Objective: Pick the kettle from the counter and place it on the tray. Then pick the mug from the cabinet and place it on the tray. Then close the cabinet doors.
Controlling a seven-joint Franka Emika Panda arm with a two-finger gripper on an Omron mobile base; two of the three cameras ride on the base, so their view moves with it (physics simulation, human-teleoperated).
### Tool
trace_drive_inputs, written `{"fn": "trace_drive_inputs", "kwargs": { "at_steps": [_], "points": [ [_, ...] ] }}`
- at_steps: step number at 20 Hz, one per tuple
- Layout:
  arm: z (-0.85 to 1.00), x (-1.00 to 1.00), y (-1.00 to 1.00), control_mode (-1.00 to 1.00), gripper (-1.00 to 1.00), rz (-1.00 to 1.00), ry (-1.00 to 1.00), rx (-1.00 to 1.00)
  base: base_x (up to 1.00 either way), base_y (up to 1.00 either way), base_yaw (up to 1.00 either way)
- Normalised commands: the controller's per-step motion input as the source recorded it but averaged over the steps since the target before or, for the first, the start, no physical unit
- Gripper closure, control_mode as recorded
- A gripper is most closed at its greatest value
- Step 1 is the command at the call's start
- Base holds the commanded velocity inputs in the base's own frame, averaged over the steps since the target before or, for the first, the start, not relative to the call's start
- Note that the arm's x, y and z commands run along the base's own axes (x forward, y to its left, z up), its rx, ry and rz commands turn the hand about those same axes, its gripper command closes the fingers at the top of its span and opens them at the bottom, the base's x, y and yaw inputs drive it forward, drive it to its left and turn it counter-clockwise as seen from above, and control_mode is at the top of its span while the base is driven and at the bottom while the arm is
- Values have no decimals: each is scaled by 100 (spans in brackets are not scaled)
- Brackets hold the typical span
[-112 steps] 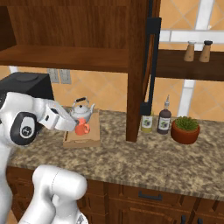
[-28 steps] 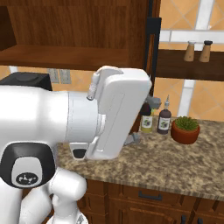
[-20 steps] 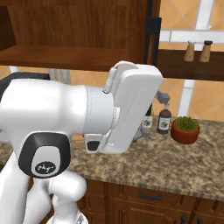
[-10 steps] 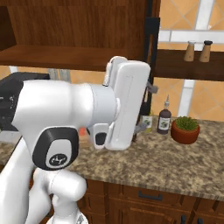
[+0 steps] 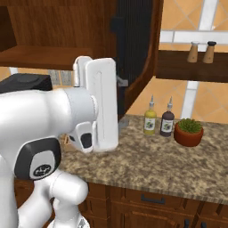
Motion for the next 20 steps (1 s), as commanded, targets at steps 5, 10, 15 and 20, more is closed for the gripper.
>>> {"fn": "trace_drive_inputs", "kwargs": {
  "at_steps": [5,10,15,20],
  "points": [
    [-12,60,76,-100,-100,20,3,-19,0,0,0],
    [-19,70,71,-100,-100,20,4,-13,0,0,0],
    [-13,82,67,-100,-100,19,0,-8,0,0,0],
    [-8,80,70,-100,-100,20,0,-7,0,0,0]
  ]
}}
